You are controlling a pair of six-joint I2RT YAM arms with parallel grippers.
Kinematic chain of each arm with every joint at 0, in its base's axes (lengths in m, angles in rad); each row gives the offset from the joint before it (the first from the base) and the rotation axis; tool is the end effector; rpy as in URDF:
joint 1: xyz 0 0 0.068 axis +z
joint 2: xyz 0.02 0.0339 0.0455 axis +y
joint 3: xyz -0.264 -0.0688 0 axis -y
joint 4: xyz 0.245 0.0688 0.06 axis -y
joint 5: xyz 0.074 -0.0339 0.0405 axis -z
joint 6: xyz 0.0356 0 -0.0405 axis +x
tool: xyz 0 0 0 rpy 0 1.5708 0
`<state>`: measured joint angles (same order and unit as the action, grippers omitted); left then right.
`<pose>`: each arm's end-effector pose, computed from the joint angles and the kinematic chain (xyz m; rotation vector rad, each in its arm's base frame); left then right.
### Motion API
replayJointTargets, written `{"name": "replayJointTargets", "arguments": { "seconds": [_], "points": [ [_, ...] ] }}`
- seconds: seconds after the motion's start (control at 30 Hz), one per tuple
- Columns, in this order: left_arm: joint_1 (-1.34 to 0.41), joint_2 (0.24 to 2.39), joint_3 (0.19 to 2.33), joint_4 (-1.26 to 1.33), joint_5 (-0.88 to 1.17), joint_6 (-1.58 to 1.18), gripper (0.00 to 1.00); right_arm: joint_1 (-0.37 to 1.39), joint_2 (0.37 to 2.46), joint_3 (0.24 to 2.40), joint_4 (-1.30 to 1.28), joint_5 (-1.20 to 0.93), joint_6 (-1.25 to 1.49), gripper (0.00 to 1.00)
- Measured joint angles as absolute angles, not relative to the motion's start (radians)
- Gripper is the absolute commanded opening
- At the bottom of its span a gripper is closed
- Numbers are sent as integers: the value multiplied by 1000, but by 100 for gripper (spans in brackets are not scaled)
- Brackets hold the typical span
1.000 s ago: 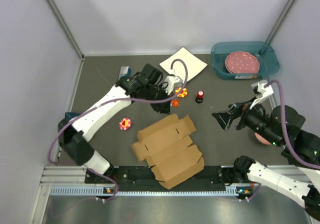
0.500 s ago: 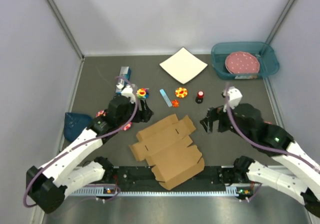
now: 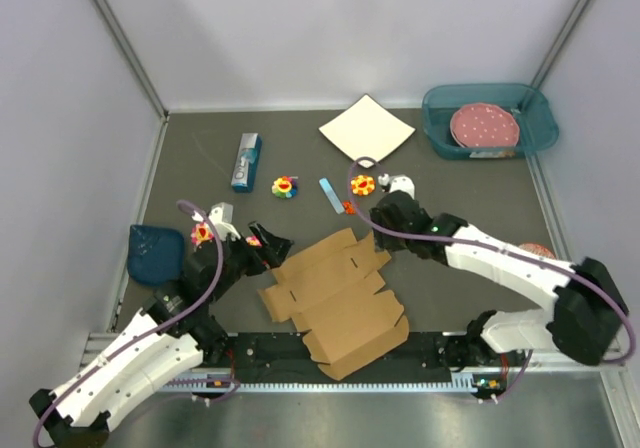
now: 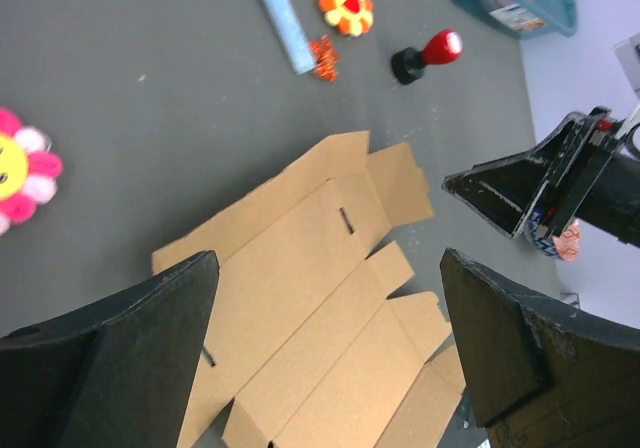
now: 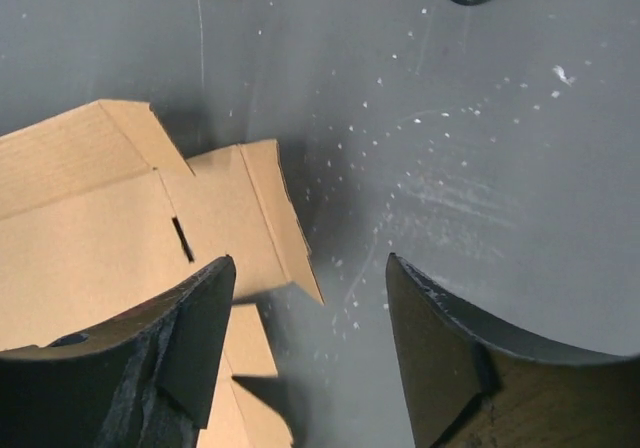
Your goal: Fold the paper box
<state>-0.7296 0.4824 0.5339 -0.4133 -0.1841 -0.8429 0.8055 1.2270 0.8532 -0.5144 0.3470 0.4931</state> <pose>0.1010 -0.0816 0.2699 -0.2433 2.0122 -0.8569 0.1811 0.1710 0.2450 -0.2250 2.3857 0.1798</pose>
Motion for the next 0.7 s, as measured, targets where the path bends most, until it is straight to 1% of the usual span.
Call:
{"name": "replayJointTargets", "arguments": {
  "seconds": [0.1, 0.17, 0.27, 0.37, 0.4, 0.47, 0.53, 0.57, 0.63, 0.67, 0.7],
  "points": [
    [-729, 445, 468, -418, -205, -890, 99, 802, 1321, 865, -455, 330, 485, 69],
    [-729, 429, 430, -435, -206, -900, 99, 799, 1382, 884, -426, 326, 478, 70],
    [-729, 404, 415, -450, -209, -895, 98, 786, 1439, 904, -396, 317, 464, 65],
    [-729, 378, 415, -446, -227, -885, 97, 762, 1483, 916, -375, 302, 448, 57],
    [-729, 375, 415, -446, -233, -882, 97, 757, 1496, 919, -372, 297, 445, 52],
    [-729, 376, 416, -446, -244, -872, 97, 750, 1522, 926, -361, 285, 435, 49],
    [-729, 376, 416, -446, -253, -865, 96, 749, 1538, 926, -359, 278, 430, 41],
    [-729, 376, 416, -446, -257, -864, 96, 747, 1543, 926, -359, 271, 427, 40],
    [-729, 381, 416, -446, -267, -863, 95, 741, 1544, 924, -358, 260, 425, 29],
    [-729, 385, 417, -447, -278, -865, 93, 736, 1544, 923, -357, 253, 423, 25],
    [-729, 390, 418, -447, -284, -867, 92, 731, 1544, 922, -354, 249, 420, 17]
  ]
}}
